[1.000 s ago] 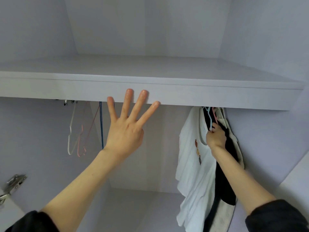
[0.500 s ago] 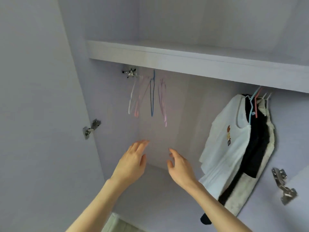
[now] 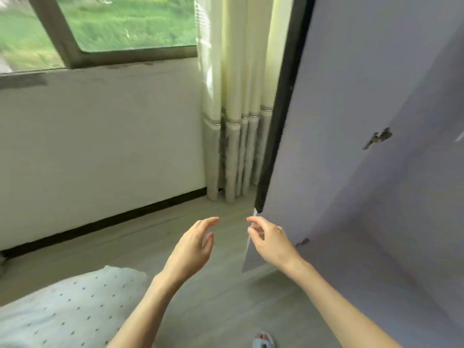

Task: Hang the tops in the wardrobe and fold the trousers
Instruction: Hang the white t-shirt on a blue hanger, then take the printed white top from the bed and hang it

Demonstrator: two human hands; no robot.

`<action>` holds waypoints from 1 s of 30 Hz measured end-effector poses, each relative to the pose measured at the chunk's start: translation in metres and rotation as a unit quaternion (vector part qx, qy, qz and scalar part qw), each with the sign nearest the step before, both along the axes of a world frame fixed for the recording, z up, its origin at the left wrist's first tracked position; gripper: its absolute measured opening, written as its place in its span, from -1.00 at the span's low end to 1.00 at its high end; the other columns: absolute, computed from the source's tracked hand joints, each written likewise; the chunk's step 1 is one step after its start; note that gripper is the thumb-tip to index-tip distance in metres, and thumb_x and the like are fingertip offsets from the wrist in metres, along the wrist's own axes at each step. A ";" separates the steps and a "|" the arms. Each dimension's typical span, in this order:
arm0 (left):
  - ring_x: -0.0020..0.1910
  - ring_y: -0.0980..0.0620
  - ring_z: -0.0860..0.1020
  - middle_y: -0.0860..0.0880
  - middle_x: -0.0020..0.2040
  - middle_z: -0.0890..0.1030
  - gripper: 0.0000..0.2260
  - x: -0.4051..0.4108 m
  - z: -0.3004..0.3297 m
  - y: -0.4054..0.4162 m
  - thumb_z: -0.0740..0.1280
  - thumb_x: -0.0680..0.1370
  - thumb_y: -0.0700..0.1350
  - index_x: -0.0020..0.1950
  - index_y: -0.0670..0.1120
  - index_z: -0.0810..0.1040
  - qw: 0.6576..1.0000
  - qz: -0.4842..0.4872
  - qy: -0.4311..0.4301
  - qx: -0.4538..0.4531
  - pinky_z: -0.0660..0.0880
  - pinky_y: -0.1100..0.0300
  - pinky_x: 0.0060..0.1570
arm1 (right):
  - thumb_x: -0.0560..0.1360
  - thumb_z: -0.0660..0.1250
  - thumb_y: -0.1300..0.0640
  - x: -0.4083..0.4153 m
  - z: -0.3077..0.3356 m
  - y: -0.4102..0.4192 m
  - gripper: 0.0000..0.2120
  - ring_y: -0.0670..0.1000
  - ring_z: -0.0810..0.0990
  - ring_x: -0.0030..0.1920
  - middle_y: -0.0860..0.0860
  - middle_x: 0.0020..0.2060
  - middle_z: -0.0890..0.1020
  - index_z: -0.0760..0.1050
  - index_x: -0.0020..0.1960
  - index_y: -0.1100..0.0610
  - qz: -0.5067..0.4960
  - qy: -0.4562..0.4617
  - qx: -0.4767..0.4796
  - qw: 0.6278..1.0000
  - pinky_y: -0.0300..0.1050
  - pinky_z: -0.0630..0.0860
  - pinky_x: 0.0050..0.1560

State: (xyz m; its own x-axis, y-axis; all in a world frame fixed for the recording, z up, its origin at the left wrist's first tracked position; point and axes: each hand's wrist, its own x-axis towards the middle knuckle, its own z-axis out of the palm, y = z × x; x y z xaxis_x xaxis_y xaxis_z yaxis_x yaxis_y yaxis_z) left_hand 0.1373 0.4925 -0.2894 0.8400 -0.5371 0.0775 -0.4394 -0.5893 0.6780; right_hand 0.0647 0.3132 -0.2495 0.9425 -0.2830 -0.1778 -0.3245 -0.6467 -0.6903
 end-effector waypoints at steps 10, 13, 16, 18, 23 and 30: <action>0.18 0.11 0.47 0.03 0.18 0.52 -0.68 0.085 -0.015 0.188 0.16 0.60 -0.25 0.33 -0.06 0.45 0.947 0.314 0.062 -0.038 0.35 0.30 0.17 | 0.59 0.19 0.12 0.190 -0.024 0.174 -0.73 -0.14 0.51 -0.12 -0.10 -0.06 0.57 0.46 0.28 0.04 0.288 0.022 0.058 0.955 -0.39 0.37 -0.13; 0.15 0.17 0.45 0.06 0.15 0.51 -0.69 0.129 -0.015 0.222 0.16 0.60 -0.23 0.32 -0.04 0.45 0.914 0.398 0.056 -0.060 0.34 0.31 0.16 | 0.60 0.17 0.11 0.268 -0.020 0.213 -0.73 -0.16 0.52 -0.12 -0.07 -0.01 0.59 0.46 0.28 0.01 0.354 0.013 0.065 0.933 -0.42 0.40 -0.19; 0.14 0.16 0.46 0.06 0.14 0.52 -0.70 0.169 -0.012 0.243 0.17 0.60 -0.24 0.31 -0.05 0.46 0.877 0.471 0.050 -0.083 0.33 0.33 0.14 | 0.60 0.16 0.11 0.332 -0.010 0.249 -0.73 -0.11 0.54 -0.04 -0.04 0.03 0.62 0.46 0.28 0.01 0.418 0.005 0.064 0.906 -0.32 0.43 -0.01; 0.14 0.17 0.46 0.08 0.13 0.52 -0.70 0.189 -0.008 0.248 0.17 0.60 -0.24 0.31 -0.05 0.47 0.854 0.507 0.046 -0.105 0.33 0.35 0.13 | 0.61 0.16 0.10 0.362 -0.002 0.268 -0.73 -0.12 0.54 -0.01 -0.05 0.03 0.62 0.45 0.28 -0.01 0.466 0.007 0.053 0.883 -0.30 0.42 0.05; 0.16 0.18 0.46 0.11 0.14 0.51 -0.70 0.217 -0.004 0.289 0.17 0.60 -0.23 0.30 -0.01 0.46 0.766 0.627 0.046 -0.134 0.38 0.28 0.20 | 0.60 0.17 0.08 0.440 0.008 0.362 -0.73 -0.12 0.56 0.00 -0.05 0.01 0.63 0.46 0.27 0.00 0.593 0.014 0.049 0.803 -0.24 0.44 0.12; 0.13 0.15 0.47 0.06 0.13 0.52 -0.70 0.227 -0.014 0.396 0.16 0.60 -0.25 0.30 -0.07 0.48 0.612 0.780 0.010 -0.125 0.38 0.28 0.16 | 0.60 0.15 0.12 0.480 -0.005 0.514 -0.76 -0.07 0.60 0.03 -0.11 -0.04 0.63 0.49 0.22 0.00 0.739 0.049 0.053 0.670 -0.18 0.49 0.10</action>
